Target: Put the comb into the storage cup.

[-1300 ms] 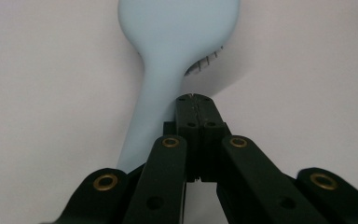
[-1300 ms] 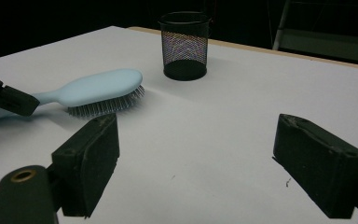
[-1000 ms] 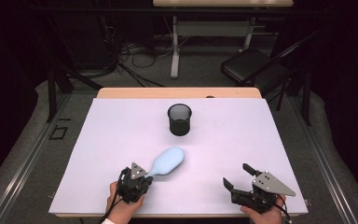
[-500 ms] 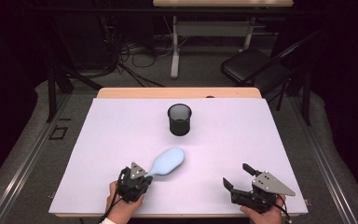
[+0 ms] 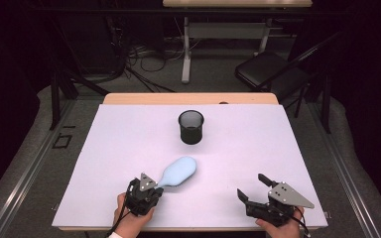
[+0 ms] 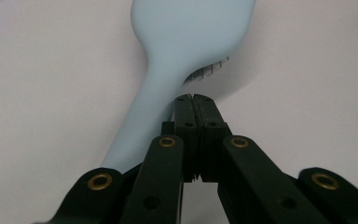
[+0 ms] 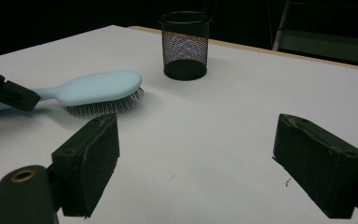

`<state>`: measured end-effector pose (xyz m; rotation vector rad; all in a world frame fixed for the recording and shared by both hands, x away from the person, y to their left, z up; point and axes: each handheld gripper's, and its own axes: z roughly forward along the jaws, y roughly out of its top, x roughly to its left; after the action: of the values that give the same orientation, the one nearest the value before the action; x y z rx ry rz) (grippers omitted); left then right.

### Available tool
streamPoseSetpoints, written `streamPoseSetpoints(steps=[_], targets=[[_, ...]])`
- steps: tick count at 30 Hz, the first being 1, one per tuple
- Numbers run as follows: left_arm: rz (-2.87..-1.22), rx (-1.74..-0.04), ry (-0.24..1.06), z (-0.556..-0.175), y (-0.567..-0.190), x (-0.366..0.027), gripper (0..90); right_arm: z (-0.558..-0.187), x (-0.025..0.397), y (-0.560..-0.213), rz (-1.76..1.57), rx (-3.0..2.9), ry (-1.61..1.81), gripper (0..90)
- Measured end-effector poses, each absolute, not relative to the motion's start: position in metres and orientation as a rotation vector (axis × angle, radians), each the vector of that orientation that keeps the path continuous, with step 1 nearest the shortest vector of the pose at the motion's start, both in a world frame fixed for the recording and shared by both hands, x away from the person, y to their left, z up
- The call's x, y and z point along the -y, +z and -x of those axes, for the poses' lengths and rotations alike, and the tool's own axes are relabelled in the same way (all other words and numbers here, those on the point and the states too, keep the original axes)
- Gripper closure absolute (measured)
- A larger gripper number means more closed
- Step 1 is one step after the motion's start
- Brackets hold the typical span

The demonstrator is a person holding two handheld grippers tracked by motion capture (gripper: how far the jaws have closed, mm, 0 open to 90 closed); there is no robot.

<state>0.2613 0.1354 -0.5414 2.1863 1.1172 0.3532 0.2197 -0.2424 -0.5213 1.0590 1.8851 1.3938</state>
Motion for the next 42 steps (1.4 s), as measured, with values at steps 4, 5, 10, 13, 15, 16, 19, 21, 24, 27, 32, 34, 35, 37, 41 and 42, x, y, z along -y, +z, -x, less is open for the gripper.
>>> streamPoseSetpoints(steps=[4, 5, 10, 13, 15, 16, 19, 21, 24, 27, 32, 34, 35, 37, 41, 42], targets=[[-2.176, -1.101, 0.353, -0.260, -0.539, -0.136, 88.5, -0.220, 0.242, -0.521, -1.064, -1.887, 1.391, 14.1], [-2.168, -1.101, 0.353, -0.259, -0.538, -0.136, 88.2, -0.220, 0.242, -0.522, -1.063, -1.887, 1.392, 14.1], [-2.145, -1.090, 0.347, -0.259, -0.536, -0.137, 86.3, -0.220, 0.242, -0.522, -1.063, -1.886, 1.395, 14.1], [-2.137, -1.080, 0.349, -0.258, -0.534, -0.138, 83.4, -0.220, 0.242, -0.522, -1.065, -1.887, 1.396, 14.1], [-2.126, -1.075, 0.349, -0.257, -0.533, -0.139, 81.9, -0.220, 0.242, -0.522, -1.067, -1.886, 1.396, 14.1], [-2.127, -1.073, 0.346, -0.257, -0.532, -0.140, 80.5, -0.220, 0.242, -0.522, -1.066, -1.886, 1.396, 14.1], [-2.112, -1.071, 0.346, -0.257, -0.532, -0.141, 75.7, -0.220, 0.242, -0.522, -1.066, -1.886, 1.396, 14.1], [-2.108, -1.066, 0.346, -0.258, -0.531, -0.143, 72.7, -0.221, 0.242, -0.522, -1.066, -1.887, 1.396, 14.1], [-2.091, -1.074, 0.343, -0.258, -0.531, -0.144, 67.7, -0.221, 0.242, -0.522, -1.065, -1.887, 1.396, 14.1], [-2.074, -1.068, 0.340, -0.258, -0.529, -0.146, 62.9, -0.221, 0.242, -0.522, -1.065, -1.888, 1.395, 14.1], [-2.034, -1.078, 0.346, -0.259, -0.527, -0.150, 53.6, -0.221, 0.242, -0.522, -1.063, -1.887, 1.395, 14.1], [-2.027, -1.080, 0.347, -0.260, -0.526, -0.152, 50.3, -0.221, 0.242, -0.522, -1.063, -1.887, 1.396, 14.1], [-2.017, -1.082, 0.349, -0.260, -0.525, -0.152, 49.4, -0.221, 0.242, -0.522, -1.063, -1.887, 1.395, 14.1], [-2.013, -1.081, 0.352, -0.260, -0.525, -0.152, 48.6, -0.220, 0.242, -0.522, -1.062, -1.887, 1.395, 14.1], [-2.019, -1.083, 0.350, -0.261, -0.525, -0.152, 48.6, -0.221, 0.242, -0.522, -1.062, -1.888, 1.395, 14.1], [-2.022, -1.081, 0.347, -0.261, -0.525, -0.152, 48.6, -0.221, 0.242, -0.522, -1.062, -1.887, 1.395, 14.1]])
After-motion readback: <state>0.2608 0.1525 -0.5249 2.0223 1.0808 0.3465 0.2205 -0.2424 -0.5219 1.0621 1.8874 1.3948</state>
